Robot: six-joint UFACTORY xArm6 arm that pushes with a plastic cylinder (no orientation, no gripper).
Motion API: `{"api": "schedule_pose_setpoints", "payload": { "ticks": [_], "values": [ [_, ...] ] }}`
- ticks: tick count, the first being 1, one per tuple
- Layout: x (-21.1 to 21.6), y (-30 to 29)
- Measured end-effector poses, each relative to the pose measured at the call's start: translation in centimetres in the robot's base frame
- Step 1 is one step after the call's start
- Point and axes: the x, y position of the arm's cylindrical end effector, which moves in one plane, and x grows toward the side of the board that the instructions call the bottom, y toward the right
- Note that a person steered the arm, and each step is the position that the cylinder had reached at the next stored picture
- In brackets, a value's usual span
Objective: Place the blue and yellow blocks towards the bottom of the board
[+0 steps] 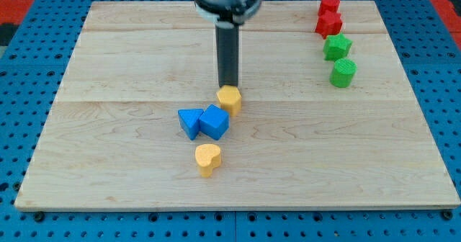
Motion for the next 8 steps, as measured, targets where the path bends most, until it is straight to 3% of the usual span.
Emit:
{"api": "schedule_pose_setpoints", "payload": {
  "ticks": [1, 2, 4, 5, 6, 8],
  "values": [
    [2.2, -2.1],
    [-1.3, -3.9],
    [2.5, 2.3],
    [6.4, 0.3],
    [5.5, -0.6],
    [5.1, 19.5]
  ]
}}
